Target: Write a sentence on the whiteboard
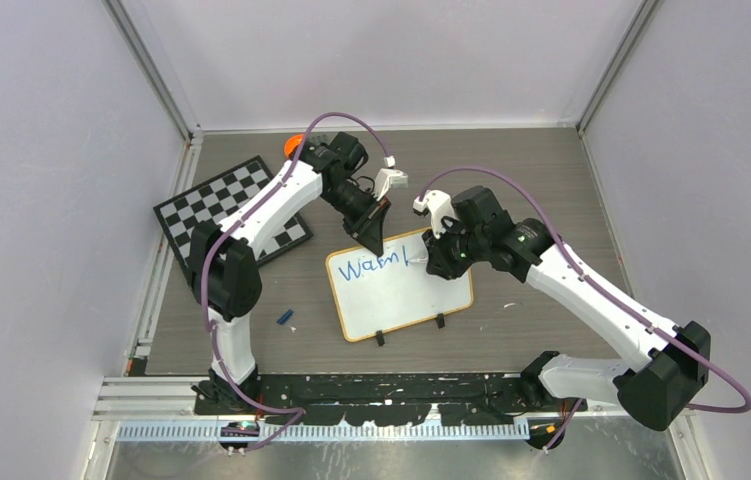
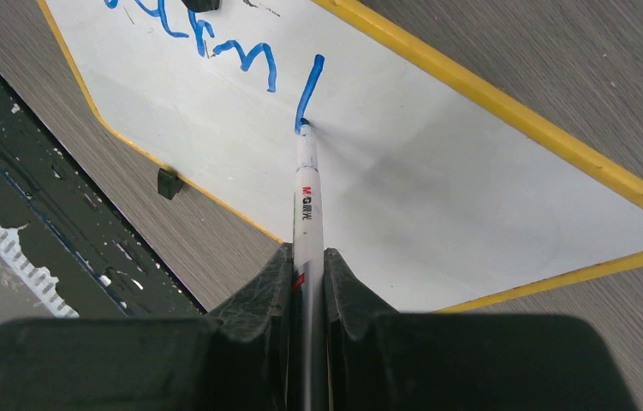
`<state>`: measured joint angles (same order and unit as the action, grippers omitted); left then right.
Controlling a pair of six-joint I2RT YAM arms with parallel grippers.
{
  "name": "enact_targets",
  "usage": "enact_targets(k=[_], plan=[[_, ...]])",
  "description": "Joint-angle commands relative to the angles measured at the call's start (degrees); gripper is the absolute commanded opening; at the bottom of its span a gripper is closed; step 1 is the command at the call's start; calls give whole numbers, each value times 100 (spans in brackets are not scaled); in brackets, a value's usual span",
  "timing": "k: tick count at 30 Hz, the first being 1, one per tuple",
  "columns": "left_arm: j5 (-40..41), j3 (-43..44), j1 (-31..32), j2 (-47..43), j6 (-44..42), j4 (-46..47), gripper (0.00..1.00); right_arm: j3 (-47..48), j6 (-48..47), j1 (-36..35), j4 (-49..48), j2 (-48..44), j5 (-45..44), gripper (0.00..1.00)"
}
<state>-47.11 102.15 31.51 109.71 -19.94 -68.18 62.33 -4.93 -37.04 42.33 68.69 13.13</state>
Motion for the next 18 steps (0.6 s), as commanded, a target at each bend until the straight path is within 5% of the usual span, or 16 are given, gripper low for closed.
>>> enact_targets(k=[1, 18], plan=[[96, 51, 40, 67, -41, -15, 0, 334, -115, 10, -189, -10, -376, 0], [123, 51, 40, 81, -38, -28, 0, 140, -183, 23, -48, -145, -570, 0]])
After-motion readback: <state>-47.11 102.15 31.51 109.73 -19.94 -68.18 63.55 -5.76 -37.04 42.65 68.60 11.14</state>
